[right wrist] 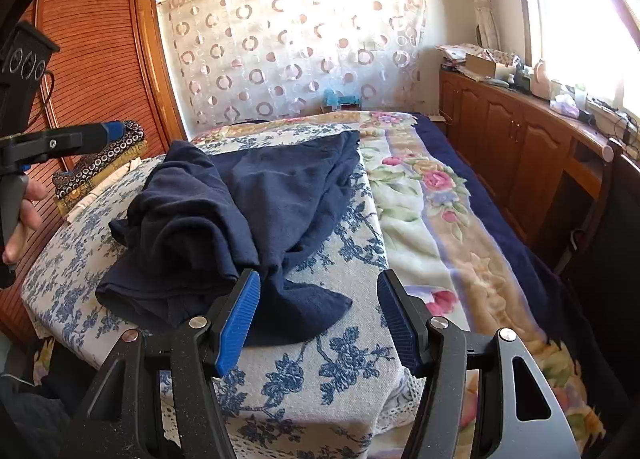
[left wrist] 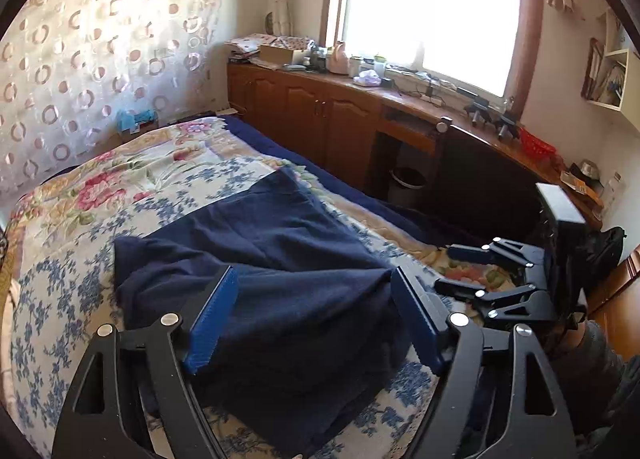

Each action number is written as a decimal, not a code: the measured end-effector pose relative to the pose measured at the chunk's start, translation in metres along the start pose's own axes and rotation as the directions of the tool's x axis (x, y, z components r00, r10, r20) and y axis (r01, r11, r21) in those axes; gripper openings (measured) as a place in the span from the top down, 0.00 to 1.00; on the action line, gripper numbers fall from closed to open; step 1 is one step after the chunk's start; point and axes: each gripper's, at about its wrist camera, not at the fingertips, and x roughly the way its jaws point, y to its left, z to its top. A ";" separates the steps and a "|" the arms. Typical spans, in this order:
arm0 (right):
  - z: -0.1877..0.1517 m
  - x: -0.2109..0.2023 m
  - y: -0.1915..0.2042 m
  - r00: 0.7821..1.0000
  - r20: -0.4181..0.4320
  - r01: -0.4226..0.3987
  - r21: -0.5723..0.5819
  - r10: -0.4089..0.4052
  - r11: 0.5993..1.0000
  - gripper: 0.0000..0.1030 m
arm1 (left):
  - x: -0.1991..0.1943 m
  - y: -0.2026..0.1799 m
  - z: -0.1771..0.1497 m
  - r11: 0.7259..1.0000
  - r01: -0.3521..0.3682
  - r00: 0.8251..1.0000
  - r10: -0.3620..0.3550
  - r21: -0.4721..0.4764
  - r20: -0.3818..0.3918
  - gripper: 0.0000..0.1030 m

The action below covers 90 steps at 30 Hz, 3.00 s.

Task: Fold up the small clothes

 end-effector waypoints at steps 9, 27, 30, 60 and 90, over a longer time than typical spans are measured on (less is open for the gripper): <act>0.009 0.006 0.015 1.000 0.003 -0.021 -0.046 0.021 0.999 0.39 | -0.010 0.056 -0.043 0.989 -0.112 0.994 0.110 -0.100 -0.027 0.23; 0.048 0.055 0.106 0.977 -0.028 -0.214 -0.230 0.213 0.949 0.39 | -0.080 0.099 -0.104 0.947 -0.257 0.964 0.264 -0.194 0.012 0.23; 0.051 0.071 0.118 0.968 -0.055 -0.252 -0.267 0.246 0.930 0.39 | -0.089 0.103 -0.108 0.942 -0.267 0.961 0.277 -0.204 0.021 0.23; 0.067 0.191 0.198 0.916 -0.344 -0.362 -0.486 0.207 0.796 0.59 | -0.111 0.129 -0.128 0.914 -0.293 0.949 0.313 -0.282 0.027 0.23; 0.225 0.179 0.028 0.990 -0.087 0.094 -0.186 -0.111 0.978 0.93 | -0.082 0.113 -0.131 0.932 -0.254 0.966 0.257 -0.257 -0.023 0.23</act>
